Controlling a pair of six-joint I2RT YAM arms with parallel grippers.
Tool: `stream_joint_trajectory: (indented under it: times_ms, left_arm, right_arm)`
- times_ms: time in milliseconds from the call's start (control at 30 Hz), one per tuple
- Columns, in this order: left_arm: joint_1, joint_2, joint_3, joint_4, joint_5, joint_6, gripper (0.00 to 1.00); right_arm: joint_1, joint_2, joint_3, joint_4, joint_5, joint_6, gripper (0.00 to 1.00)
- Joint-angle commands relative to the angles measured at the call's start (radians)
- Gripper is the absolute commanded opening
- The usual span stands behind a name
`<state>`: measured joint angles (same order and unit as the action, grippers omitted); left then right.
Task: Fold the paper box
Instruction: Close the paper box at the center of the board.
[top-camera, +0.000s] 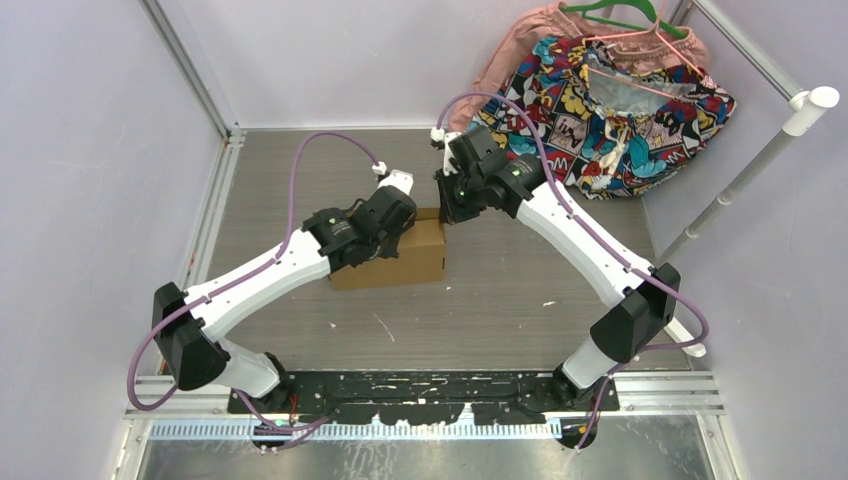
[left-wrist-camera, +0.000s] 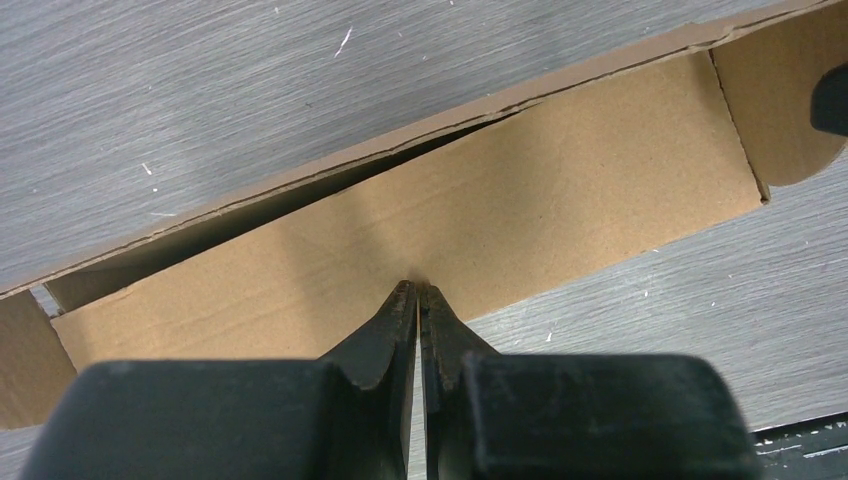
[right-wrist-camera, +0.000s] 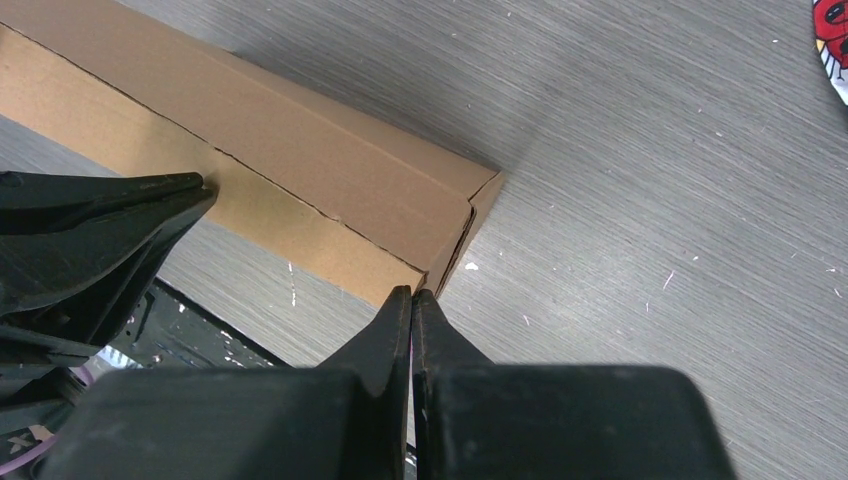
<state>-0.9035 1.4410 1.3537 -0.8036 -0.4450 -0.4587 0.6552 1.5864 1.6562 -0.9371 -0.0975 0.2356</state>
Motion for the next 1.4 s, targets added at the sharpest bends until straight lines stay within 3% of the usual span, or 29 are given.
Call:
stream_joint_trajectory:
  times_ms: [0,500,1100,1367]
  left_arm:
    - [-0.004,0.010,-0.012,0.007,0.032,0.005,0.08]
    - [-0.005,0.000,-0.006,0.004,0.040,0.009,0.08]
    - [-0.005,-0.153,0.086,-0.067,0.132,-0.016,0.09]
    - [0.000,-0.217,0.113,-0.091,-0.014,-0.007,0.13]
  right_arm:
    - [0.028,-0.033,-0.016,0.056,-0.043,0.015,0.01]
    - [0.033,-0.055,-0.074,0.059,-0.014,-0.002,0.01]
    - [0.034,-0.054,-0.101,0.067,-0.002,-0.004,0.01]
    - [0.037,-0.059,-0.111,0.066,-0.002,-0.004,0.01]
